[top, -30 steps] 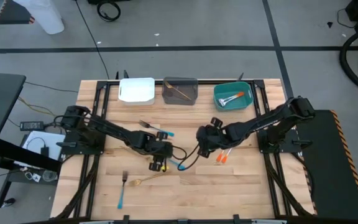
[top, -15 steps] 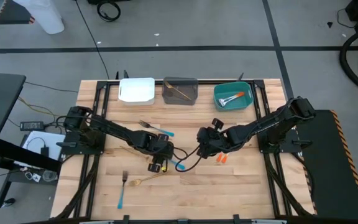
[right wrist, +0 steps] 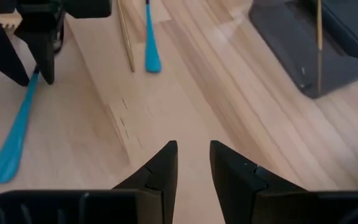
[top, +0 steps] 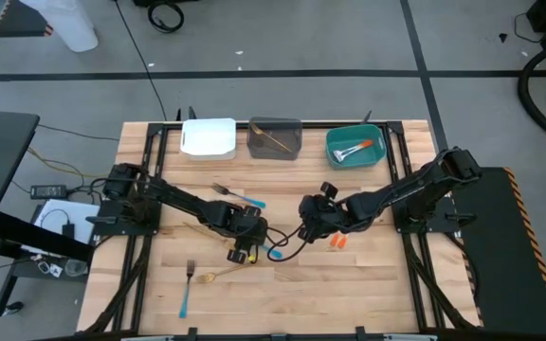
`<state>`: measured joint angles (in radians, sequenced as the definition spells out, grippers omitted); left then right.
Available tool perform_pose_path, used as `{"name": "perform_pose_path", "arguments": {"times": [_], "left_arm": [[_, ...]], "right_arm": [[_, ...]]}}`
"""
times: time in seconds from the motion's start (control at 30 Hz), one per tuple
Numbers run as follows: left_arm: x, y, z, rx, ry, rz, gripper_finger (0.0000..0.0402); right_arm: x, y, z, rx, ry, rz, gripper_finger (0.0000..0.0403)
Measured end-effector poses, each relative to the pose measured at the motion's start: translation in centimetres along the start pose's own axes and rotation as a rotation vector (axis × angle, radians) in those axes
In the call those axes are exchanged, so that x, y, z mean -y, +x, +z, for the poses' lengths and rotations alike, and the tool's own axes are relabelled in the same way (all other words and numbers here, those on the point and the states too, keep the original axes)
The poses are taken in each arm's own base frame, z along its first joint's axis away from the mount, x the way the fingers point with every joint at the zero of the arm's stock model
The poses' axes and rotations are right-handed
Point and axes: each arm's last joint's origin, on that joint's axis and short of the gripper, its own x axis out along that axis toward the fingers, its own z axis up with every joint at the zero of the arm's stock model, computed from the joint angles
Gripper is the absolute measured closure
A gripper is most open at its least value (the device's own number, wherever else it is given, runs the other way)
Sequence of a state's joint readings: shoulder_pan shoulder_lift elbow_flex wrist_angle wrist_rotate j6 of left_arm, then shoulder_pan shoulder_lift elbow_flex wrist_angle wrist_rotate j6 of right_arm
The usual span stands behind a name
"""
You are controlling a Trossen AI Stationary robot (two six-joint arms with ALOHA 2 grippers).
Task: Sort silverware by color (type)
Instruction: Put the middle blue fork into the white bin
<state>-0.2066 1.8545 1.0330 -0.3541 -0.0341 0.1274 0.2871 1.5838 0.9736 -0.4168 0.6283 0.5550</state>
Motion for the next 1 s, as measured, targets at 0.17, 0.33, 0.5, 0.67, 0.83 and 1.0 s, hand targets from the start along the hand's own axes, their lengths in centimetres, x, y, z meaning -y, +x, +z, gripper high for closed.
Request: {"name": "perform_pose_path", "arguments": {"times": [0.17,0.33,0.5,0.67,0.83,1.0], "left_arm": [[-0.1,0.0,-0.2,-0.012,-0.003,0.001,0.0316],[-0.2,0.1,-0.3,-0.026,0.005,0.002,0.0364],[-0.2,-0.1,-0.4,-0.042,0.031,0.012,0.0384],[-0.4,-0.5,-0.7,-0.066,0.034,0.069,0.0383],[-0.8,-1.5,-0.6,-0.107,0.037,0.172,0.0384],[-1.2,-2.8,-0.5,-0.154,0.03,0.251,0.0384]], "right_arm": [[0.1,0.5,-0.9,-0.007,0.033,0.02,0.0298],[0.1,0.9,-1.7,-0.001,0.045,0.027,0.0298],[0.0,0.9,-1.8,0.006,-0.002,0.033,0.0298],[0.0,0.9,-1.8,0.012,-0.019,0.035,0.0298],[-0.1,0.9,-1.7,0.019,-0.016,0.04,0.0298],[-0.1,0.9,-1.7,0.022,-0.015,0.04,0.0298]]}}
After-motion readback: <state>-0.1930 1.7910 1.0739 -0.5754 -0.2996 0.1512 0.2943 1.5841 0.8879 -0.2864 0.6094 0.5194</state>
